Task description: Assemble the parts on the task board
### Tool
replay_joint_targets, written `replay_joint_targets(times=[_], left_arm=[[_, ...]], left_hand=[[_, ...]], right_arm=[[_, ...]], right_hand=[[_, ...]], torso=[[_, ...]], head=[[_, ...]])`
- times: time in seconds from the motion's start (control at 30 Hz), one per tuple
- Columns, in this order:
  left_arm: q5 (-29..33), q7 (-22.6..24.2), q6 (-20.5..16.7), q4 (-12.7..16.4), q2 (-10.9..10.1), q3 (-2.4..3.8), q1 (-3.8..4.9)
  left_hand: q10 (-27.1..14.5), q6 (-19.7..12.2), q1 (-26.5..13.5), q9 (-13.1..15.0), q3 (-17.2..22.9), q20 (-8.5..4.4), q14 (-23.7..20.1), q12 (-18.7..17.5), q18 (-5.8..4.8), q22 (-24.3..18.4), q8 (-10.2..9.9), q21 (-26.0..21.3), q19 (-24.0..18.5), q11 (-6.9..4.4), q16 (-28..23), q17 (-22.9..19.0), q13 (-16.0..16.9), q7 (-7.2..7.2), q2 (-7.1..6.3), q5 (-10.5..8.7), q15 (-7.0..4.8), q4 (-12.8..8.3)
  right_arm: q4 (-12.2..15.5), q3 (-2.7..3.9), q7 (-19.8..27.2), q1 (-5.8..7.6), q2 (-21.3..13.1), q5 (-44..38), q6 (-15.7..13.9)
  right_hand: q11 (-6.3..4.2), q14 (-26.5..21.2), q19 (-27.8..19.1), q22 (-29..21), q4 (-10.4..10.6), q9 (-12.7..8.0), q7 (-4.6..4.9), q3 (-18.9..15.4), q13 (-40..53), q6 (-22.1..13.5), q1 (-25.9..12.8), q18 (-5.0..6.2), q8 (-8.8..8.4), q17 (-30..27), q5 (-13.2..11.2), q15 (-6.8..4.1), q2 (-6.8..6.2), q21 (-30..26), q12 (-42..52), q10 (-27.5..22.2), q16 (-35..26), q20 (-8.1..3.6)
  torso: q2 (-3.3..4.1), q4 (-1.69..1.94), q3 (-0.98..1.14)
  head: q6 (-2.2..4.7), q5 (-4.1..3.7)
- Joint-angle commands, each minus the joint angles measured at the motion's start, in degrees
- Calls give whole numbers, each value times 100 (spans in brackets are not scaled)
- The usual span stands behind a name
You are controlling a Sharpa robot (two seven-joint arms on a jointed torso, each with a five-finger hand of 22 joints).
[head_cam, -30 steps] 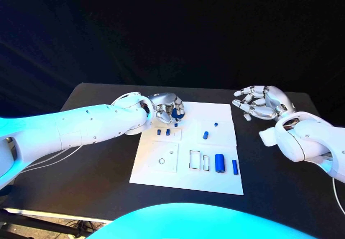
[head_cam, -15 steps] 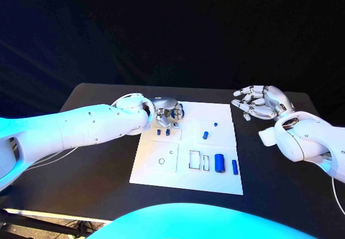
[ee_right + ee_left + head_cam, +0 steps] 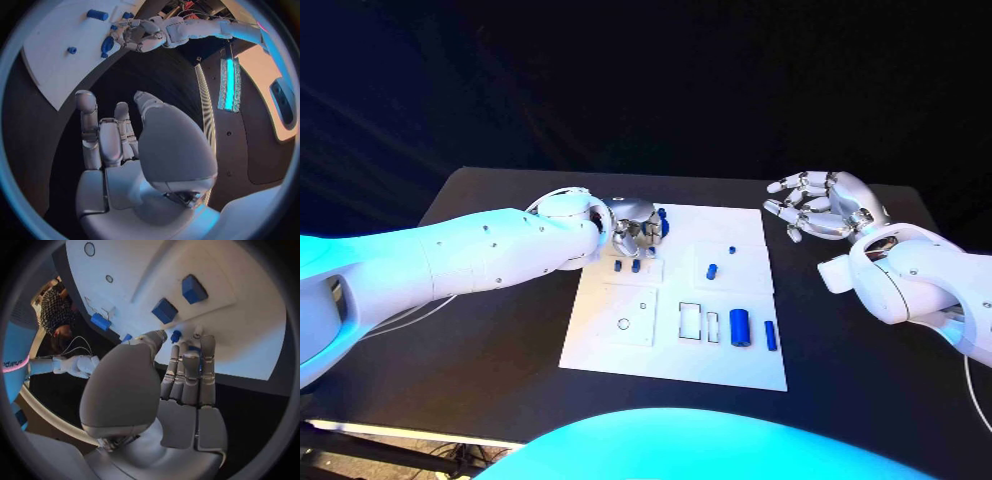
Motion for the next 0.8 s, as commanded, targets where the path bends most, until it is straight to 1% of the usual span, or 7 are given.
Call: replay_joint_targets(times=[0.03,0.3,0.5,0.8], left_arm=[[-82,-4,89,-23,40,2,-1],[-84,11,196,-84,106,1,-1],[-84,1,289,-128,136,0,-1],[-87,-45,395,-141,149,-3,-1]], left_hand=[[55,43,79,-16,55,-1,23,19,21,28,-19,38,38,-3,38,-5,-11,-6,16,6,5,-3],[130,158,179,-68,199,-17,73,10,0,180,-16,161,104,-23,144,45,-47,-35,45,-4,-11,-49],[174,211,194,-86,241,-23,105,6,-13,261,-10,225,142,-33,199,83,-61,-45,37,-12,-19,-67],[196,224,201,-97,259,-26,131,4,-19,301,-14,256,159,-38,235,117,-67,-47,30,-18,-24,-78]], right_arm=[[13,2,78,-2,0,-17,18],[20,2,78,-2,-1,-17,20],[26,2,79,-1,-5,-17,23],[25,3,81,0,-3,-17,24]], right_hand=[[-15,-7,33,0,17,-9,22,32,-1,-23,-47,26,10,4,37,-25,-8,-11,7,-4,-18,3],[-15,-7,33,0,17,-9,22,32,-1,-23,-47,26,10,4,37,-25,-8,-11,7,-4,-18,3],[-15,-7,33,0,17,-9,22,32,-1,-23,-47,26,10,4,37,-25,-8,-11,7,-4,-18,3],[-17,-3,37,1,16,-10,21,45,-3,-19,-45,26,17,10,37,-26,-9,-11,13,4,-15,2]], torso=[[7,-9,0],[5,0,0],[-4,6,3],[-2,-2,-1]], head=[[0,0],[0,-15],[0,-15],[0,-6]])
